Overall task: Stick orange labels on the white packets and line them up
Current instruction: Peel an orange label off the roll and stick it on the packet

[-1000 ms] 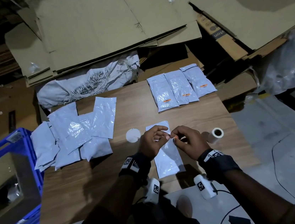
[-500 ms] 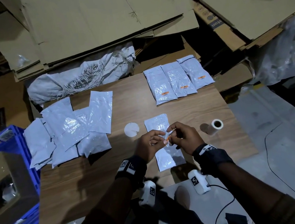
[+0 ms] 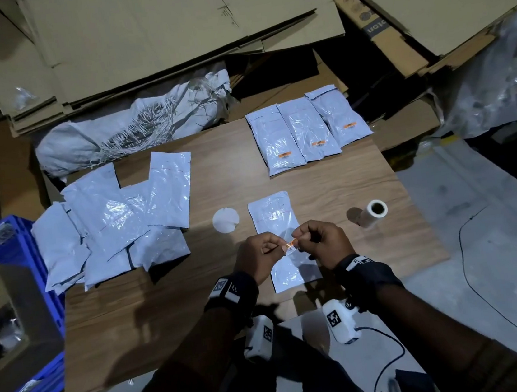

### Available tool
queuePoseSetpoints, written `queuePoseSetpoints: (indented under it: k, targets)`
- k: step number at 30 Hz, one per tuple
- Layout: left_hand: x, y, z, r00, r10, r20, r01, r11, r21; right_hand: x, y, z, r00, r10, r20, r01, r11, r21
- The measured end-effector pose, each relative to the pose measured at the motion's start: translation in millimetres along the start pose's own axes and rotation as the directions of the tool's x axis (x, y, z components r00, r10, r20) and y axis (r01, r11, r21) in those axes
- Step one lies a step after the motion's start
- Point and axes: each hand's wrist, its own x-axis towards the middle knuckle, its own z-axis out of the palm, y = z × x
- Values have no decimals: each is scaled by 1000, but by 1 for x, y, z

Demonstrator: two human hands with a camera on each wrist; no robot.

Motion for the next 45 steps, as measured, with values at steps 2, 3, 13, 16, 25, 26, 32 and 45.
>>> queuePoseSetpoints:
  k: [2,3,13,16,25,26,32,45]
  targets:
    - [-1,-4,3,1000,-6,6,6,999,41,-2,7,1,1000,23,-1,-23,1000,-15]
    - [-2,-5,4,1000,-5,4,5,998,63,-2,11,1,999,35,3,-35,999,-28]
    - [-9,-30,26,995,-91,-49,98,981,170,-6,34,3,996,84,24,-77,974,-212]
    - [-10,-37,33,991,-106,-87,123,966,226,-7,44,8,994,106,34,-91,950,-299]
    - [-9,-48,47,985,-129,-117,160,934,321,-10,56,17,988,151,18,-136,931,-339]
    - [-9,-49,48,985,-126,-119,158,934,322,-9,56,18,988,153,15,-139,930,-339]
    - [-9,-52,52,983,-127,-129,162,935,314,-8,54,23,980,199,2,-184,913,-365]
    - [-17,-61,45,963,-179,-203,220,955,201,-12,60,15,982,186,-18,-180,921,-344]
